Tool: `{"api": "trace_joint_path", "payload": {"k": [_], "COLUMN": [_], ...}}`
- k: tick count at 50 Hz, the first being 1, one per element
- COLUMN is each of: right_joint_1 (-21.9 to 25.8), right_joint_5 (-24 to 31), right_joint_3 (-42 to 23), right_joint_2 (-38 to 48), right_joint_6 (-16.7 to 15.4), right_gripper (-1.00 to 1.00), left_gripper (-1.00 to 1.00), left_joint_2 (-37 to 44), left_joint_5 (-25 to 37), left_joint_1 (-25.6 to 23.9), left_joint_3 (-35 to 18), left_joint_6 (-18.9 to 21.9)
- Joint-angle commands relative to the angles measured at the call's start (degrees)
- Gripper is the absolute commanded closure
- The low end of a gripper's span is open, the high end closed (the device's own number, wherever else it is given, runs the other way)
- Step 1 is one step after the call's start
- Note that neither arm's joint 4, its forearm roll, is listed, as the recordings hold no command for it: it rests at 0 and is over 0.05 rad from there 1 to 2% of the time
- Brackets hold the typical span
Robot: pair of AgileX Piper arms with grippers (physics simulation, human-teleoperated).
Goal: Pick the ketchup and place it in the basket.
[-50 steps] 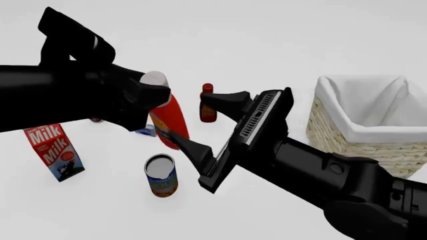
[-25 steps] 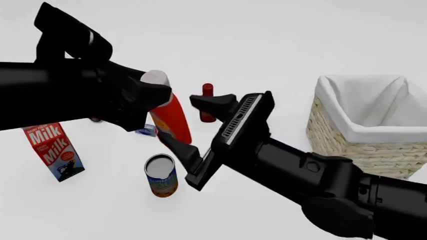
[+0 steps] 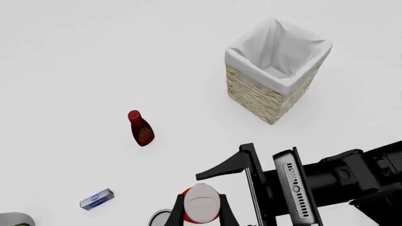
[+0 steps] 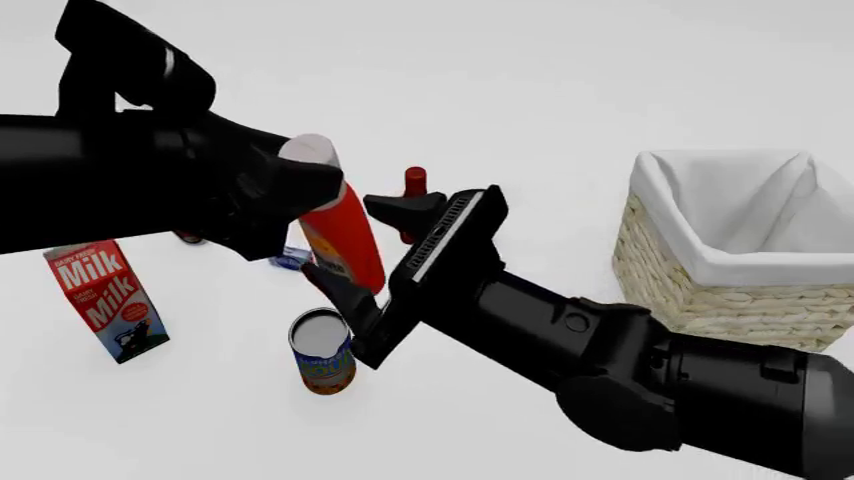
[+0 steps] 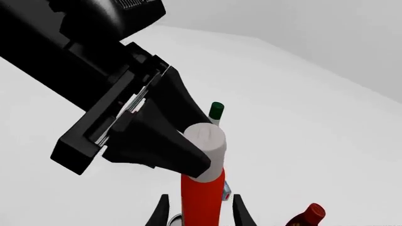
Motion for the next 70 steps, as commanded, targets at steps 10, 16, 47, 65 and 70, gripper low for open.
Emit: {"api": "trace_joint_path", "payload": {"k": [10, 16, 47, 65, 70], "right_joint_1": [-0.3, -0.5, -1.3, -3.9, -4.8], "right_joint_5": [-1.6, -1.7, -1.8, -2.1, -1.0], "right_joint_3": [-1.2, -0.8, 0.9, 2.7, 2.9], "right_joint_2": [3.1, 2.8, 0.5, -2.3, -4.3], "right_joint_6": [-0.1, -0.5, -1.5, -0.7, -0.8], "right_gripper": [1.00, 1.00, 1.00, 1.00, 1.00], "left_gripper": [1.00, 1.00, -1.00, -1.00, -1.00], "left_joint_2": [-0.3, -0.4, 0.3, -3.5, -5.8], "left_joint_5": [-0.1, -0.5, -6.8, -7.0, -7.5], "left_joint_1": [-0.1, -0.1, -0.9, -0.1, 2.7], "left_joint_3": [-0.3, -0.1, -3.4, -10.2, -10.8], "left_joint_6": [0.3, 0.1, -3.0, -6.4, -8.2]}}
